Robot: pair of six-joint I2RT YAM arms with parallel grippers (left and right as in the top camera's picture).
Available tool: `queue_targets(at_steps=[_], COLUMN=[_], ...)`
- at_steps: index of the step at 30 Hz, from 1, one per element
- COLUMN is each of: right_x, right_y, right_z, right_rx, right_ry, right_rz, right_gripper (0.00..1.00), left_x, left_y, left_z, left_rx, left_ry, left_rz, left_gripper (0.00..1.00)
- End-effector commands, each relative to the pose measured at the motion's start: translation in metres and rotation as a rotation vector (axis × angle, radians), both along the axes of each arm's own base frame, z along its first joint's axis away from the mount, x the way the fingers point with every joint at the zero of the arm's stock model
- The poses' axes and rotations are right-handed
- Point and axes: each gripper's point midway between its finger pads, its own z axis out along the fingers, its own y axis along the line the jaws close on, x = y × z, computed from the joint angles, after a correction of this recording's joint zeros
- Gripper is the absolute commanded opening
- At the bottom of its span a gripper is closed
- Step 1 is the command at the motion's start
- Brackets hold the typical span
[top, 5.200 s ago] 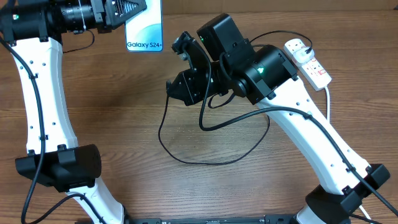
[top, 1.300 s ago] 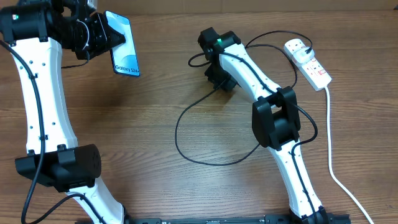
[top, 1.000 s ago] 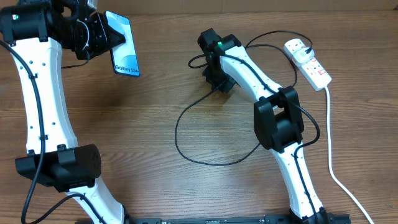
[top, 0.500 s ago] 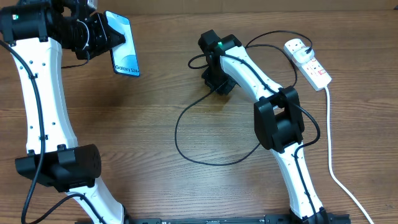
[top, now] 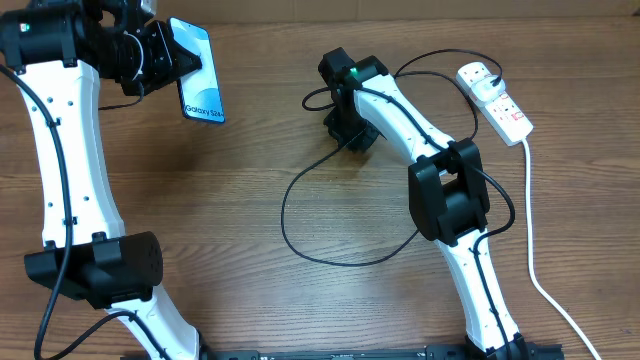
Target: Plug charger to phone and switch on socket
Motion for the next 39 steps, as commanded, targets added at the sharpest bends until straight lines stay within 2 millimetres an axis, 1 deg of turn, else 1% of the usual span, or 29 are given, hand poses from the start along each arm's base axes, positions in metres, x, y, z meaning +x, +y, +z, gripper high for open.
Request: queue_targets(at_steps=[1, 10, 15, 20, 24, 39], right_x=[-0.018, -0.013, -0.011, -0.016, -0.016, -0.012], right_y=[-0.01, -0.013, -0.018, -0.02, -0.021, -0.036], right_z=[-0.05, -0.051, -0.05, -0.05, -0.05, -0.049], right_rx=[-0.085, -0.091, -0.117, -0.124, -0.126, -0.139], right_ry=[0.08, 0.064, 0.051, 0.071, 0.071, 0.077], right_rz=[0.008, 0.004, -0.009, -0.068, -0.078, -0.131], right_gripper=[0.23, 0.23, 0.23, 0.22, 0.22, 0.22], left_x=[0.0, 0.0, -0.001, -0.001, -0.001, -0.002], left_y=[-0.003, -0.003, -0.003, -0.003, -0.003, -0.003], left_z=[0.005, 0.005, 0.005, 0.005, 0.005, 0.005], left_rx=[0.004, 0.003, 0.003, 0.003, 0.002, 0.002], left_ry=[-0.029, -0.028, -0.024, -0.024, -0.023, -0.021], left_rz=[-0.025, -0.025, -0.025, -0.025, -0.025, -0.025], left_gripper=[0.04, 0.04, 0.04, 0.04, 0.04, 0.04])
